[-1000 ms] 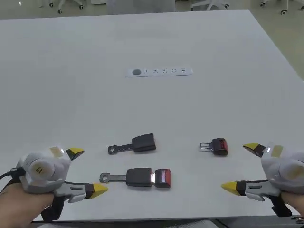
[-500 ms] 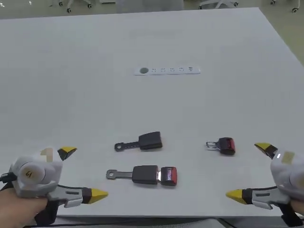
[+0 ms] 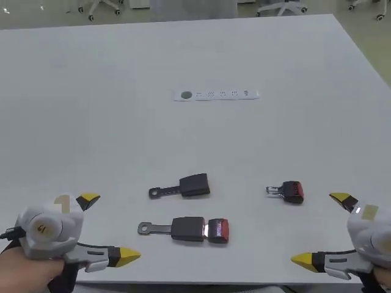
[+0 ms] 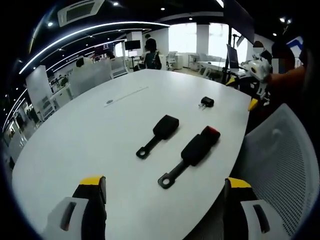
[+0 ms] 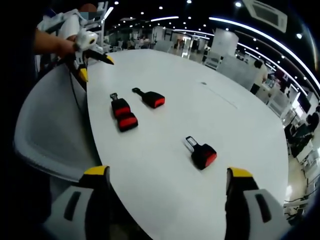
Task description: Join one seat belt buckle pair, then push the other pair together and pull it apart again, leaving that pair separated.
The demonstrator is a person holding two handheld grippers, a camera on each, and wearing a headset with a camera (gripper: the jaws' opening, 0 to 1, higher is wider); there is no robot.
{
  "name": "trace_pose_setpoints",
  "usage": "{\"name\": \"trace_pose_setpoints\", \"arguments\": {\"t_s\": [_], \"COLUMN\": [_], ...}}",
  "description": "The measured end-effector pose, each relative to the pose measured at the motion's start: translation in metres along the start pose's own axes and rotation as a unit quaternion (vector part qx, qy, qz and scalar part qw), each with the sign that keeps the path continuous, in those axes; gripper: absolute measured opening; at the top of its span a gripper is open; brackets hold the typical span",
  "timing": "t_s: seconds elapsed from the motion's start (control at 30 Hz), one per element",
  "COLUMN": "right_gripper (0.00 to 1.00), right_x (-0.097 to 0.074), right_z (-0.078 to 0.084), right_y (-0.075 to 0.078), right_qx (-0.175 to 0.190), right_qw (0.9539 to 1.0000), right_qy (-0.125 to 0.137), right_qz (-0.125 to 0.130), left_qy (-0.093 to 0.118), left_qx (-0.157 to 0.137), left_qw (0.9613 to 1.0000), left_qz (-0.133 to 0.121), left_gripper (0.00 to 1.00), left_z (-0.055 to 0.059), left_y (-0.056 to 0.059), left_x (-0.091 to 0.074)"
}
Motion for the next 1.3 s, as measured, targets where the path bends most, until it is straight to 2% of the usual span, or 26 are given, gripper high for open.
{"name": "trace_pose_setpoints", "arguments": {"t_s": [0.13,0.33,1.3], "right_gripper": [0.97,0.97,0.99], "right_x": [-0.002,-0.003,-0.001], "right_z": [0.003,0.005,0.007], "right_y": [-0.001,-0.006,-0.002], "right_qx": [0.004,0.004,0.022], "right_qw": [1.0,1.0,0.9996], "right_qy": [-0.004,-0.005,-0.004], "right_qz": [0.002,-0.001,0.016], "left_qy": [-0.004,-0.007,-0.012], "left_qx": [0.004,0.005,-0.007], "left_qw": [1.0,1.0,0.9999], "left_qz": [0.002,0.001,-0.001], "left_gripper": [1.0,1.0,1.0], "left_z": [0.001,0.005,0.017], "left_y": [0.003,0.002,0.002], "left_x": [0.001,0.0,-0.002]}}
Point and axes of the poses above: the centre of the closed fingertips' face, and the gripper's own axes: x roughly forward along the fingers, y roughly to its right, z roughly out of its underside, the point moved 5 cm from there along -x, roughly backward along the fingers, and after that the axes turned 5 degrees about y, right-handed, at the moved point
